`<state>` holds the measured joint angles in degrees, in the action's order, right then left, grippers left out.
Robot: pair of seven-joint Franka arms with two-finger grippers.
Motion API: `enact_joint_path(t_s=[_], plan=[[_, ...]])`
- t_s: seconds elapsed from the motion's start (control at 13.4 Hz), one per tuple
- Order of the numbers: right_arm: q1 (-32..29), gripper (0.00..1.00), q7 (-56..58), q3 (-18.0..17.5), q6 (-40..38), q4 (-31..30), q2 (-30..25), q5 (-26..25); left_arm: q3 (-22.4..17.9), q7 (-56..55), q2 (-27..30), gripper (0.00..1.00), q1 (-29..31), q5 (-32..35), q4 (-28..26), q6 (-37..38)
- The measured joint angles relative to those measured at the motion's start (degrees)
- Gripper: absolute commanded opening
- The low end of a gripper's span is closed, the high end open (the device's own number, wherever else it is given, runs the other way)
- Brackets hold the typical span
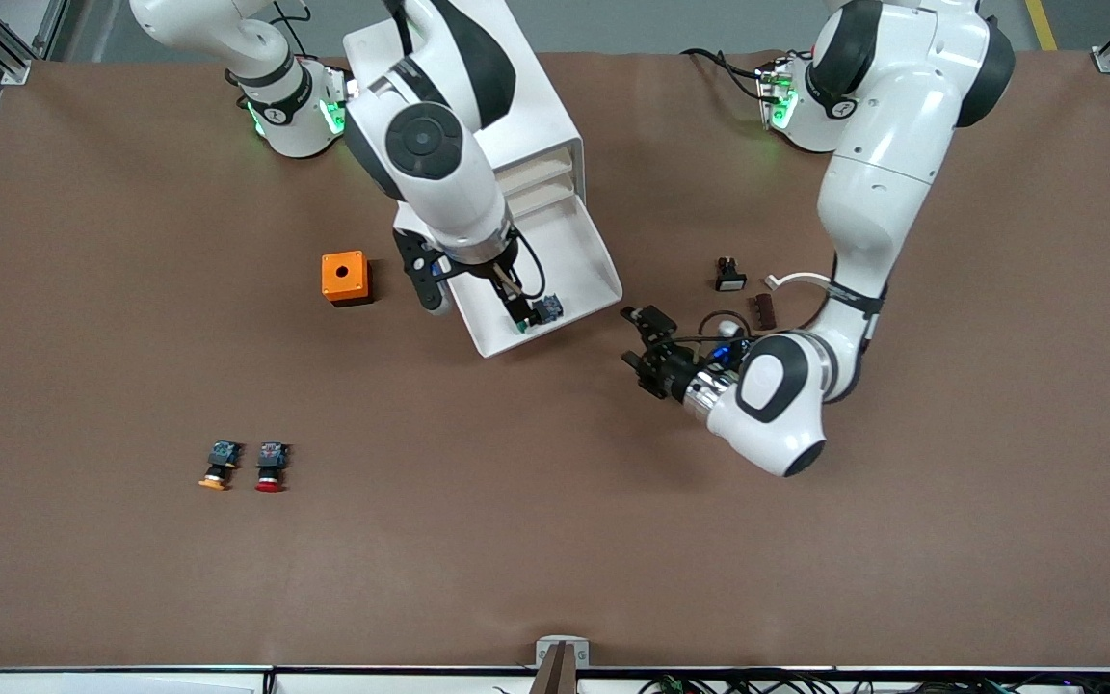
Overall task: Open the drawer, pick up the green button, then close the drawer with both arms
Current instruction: 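Grasp the green button inside the drawer with the right gripper and lift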
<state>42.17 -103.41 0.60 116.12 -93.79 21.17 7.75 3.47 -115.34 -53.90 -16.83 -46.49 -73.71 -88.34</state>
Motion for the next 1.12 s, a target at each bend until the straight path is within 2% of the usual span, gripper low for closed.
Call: enact_joint_path(t_s=[0.3,0.52,0.67,0.89,1.04,1.12], plan=[[2.2,1.0,-1.4,0.0,5.9,-2.6,2.9,-0.9,0.0,6.7,1.5,0.99,5.0,10.8,1.9,0.2],[3.2,1.0,-1.8,0.0,10.2,-4.1,4.5,-0.9,0.0,10.6,3.3,0.99,5.6,18.8,4.3,-1.0],[3.7,1.0,-2.0,0.0,12.3,-4.6,5.9,-0.9,0.0,14.6,4.6,0.99,5.2,21.4,4.6,-2.3],[4.3,0.99,-2.0,0.0,15.5,-5.0,8.0,-1.0,0.2,22.5,4.8,0.99,4.2,21.8,4.6,-5.0],[4.7,0.91,-2.0,0.0,17.1,-5.4,8.9,-1.0,0.2,26.2,5.1,0.99,3.4,21.8,4.8,-7.1],[4.9,0.81,-2.0,0.0,17.3,-5.6,9.0,-1.0,0.3,28.0,5.4,0.99,3.1,21.8,4.8,-7.5]])
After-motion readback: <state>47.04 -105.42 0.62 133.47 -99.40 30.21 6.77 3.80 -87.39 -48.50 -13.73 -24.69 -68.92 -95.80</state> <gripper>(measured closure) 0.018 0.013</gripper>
